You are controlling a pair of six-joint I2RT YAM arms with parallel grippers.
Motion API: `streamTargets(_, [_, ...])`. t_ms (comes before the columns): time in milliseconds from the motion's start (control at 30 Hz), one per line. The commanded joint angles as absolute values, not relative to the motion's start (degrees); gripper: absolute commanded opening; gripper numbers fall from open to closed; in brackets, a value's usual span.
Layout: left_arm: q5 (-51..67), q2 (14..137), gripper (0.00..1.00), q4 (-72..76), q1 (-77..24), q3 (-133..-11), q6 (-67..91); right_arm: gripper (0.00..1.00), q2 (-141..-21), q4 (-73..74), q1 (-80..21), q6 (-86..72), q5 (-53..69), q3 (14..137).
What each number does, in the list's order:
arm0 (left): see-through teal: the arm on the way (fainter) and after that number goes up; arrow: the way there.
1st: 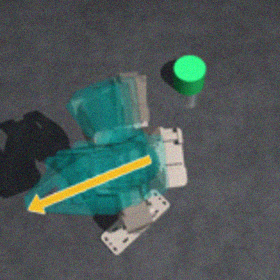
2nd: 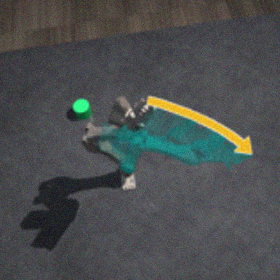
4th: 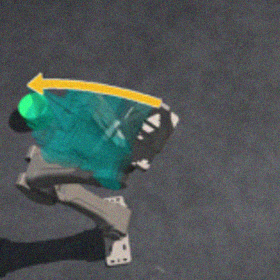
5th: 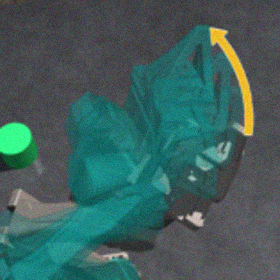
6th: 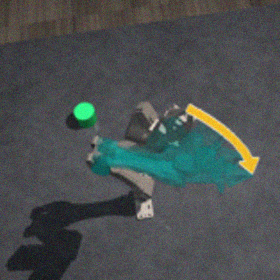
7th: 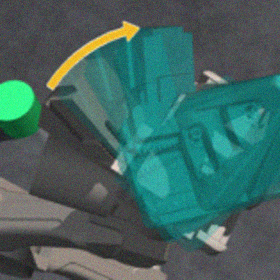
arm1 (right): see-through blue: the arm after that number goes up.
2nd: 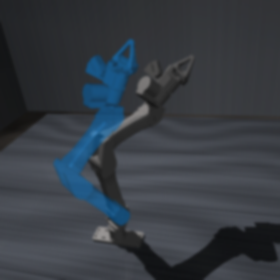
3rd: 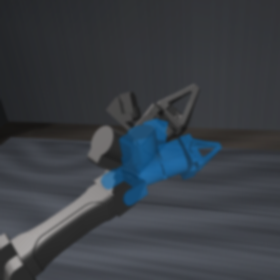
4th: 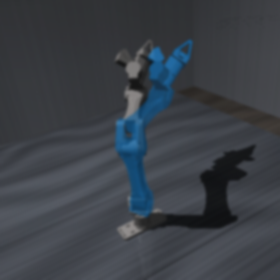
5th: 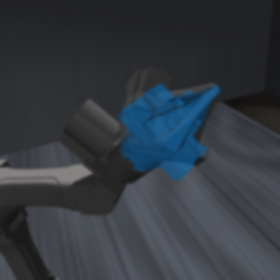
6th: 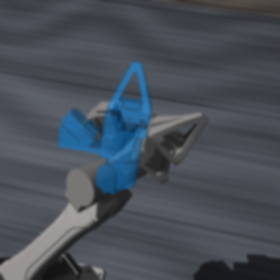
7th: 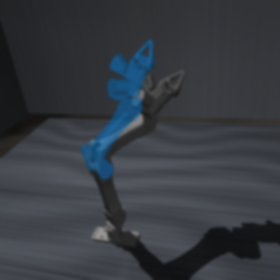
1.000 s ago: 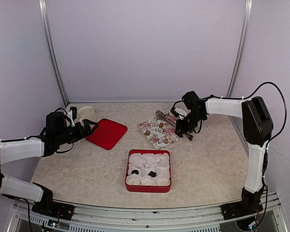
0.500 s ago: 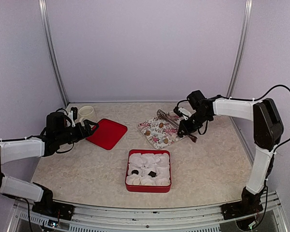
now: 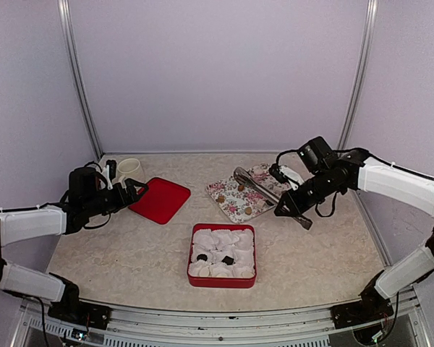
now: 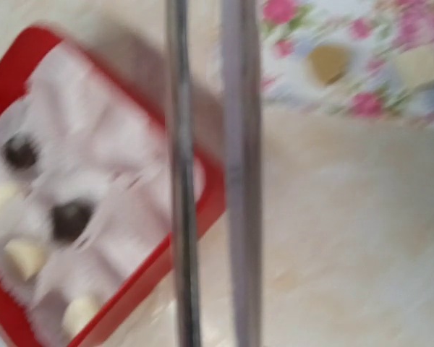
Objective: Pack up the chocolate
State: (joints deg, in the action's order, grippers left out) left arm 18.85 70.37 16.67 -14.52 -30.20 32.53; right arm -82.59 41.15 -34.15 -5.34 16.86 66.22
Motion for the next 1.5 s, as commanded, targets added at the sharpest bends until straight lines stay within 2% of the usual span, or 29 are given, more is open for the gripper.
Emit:
streamTargets(0, [18.8, 68.6, 0.99, 16.5, -14.0, -30.9, 31.9, 0.16, -76.3, 46.3, -38.9, -9.9, 17.6, 62.0])
streamTargets(267, [18.6, 68.3, 0.99, 16.0, -14.0, -31.3, 31.6, 0.16, -69.3, 53.1, -48.4, -16.3, 16.2, 58.2])
streamTargets(567, [18.4, 68.4, 0.99, 15.7, -14.1, -31.4, 31.3, 0.16, -69.2, 59.2, -55.8, -19.7, 13.8, 55.3])
streamTargets(1300, [17.7, 68.1, 0.99, 15.4, -14.0, -31.0, 30.7, 0.17, -74.9, 58.4, -57.2, -18.8, 11.3, 56.8])
streamTargets(1467, [17.7, 68.1, 0.99, 15.3, -14.0, -31.1, 30.6, 0.24, -75.2, 58.4, -57.3, -18.8, 10.9, 56.9])
